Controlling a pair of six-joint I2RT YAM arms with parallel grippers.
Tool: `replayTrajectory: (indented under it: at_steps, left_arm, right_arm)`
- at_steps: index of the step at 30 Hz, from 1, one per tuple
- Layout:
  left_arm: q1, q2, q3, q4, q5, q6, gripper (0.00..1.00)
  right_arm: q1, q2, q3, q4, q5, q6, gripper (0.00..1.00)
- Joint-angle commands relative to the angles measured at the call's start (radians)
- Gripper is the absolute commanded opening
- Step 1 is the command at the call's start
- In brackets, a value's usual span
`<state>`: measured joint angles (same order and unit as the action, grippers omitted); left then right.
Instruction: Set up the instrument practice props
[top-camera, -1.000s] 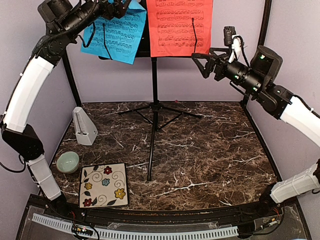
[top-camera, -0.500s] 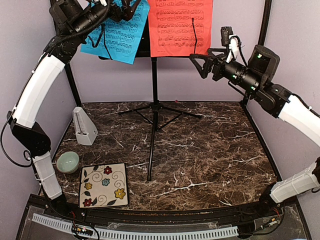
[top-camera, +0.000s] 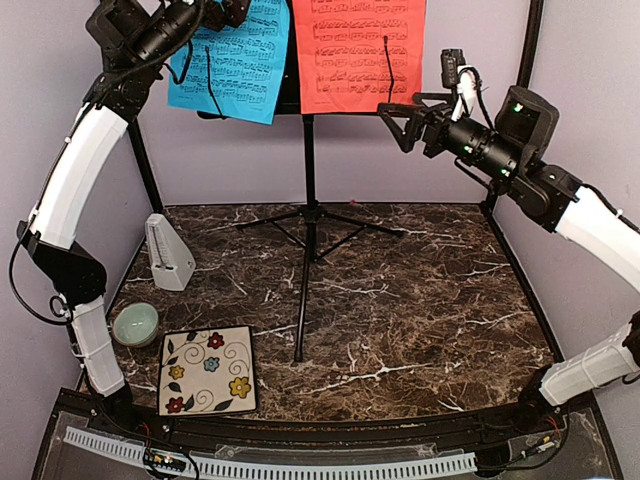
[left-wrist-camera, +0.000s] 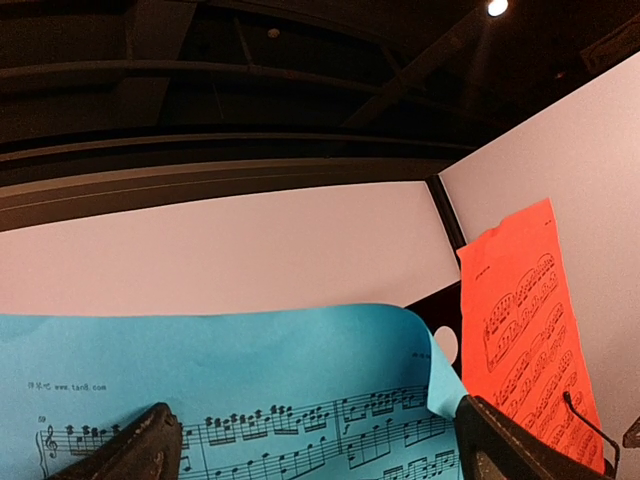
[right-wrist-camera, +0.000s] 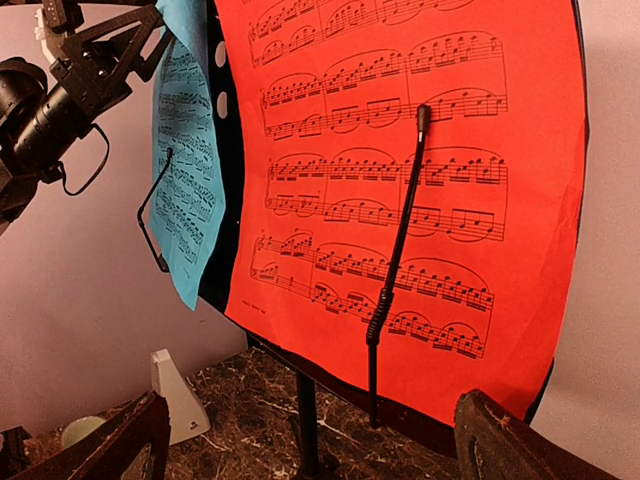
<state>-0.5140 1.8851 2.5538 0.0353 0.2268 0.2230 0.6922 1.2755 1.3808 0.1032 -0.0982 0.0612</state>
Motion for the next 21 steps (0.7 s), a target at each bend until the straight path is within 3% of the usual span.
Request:
replayTrajectory:
  at_steps: [1, 14, 21]
  left_arm:
    - [0.004, 0.003, 0.011, 0.063, 0.028, -0.018, 0.99]
    - [0.005, 0.001, 0.012, 0.101, -0.182, 0.091, 0.99]
    - [0.005, -0.009, 0.012, 0.095, -0.139, 0.092, 0.99]
  right_arm:
    - [0.006, 0.005, 0.035, 0.015, -0.014, 0.014, 1.0]
    - [0.006, 0.008, 0.034, 0.022, -0.017, 0.024, 1.0]
    - [0.006, 0.014, 0.027, 0.031, -0.023, 0.025, 1.0]
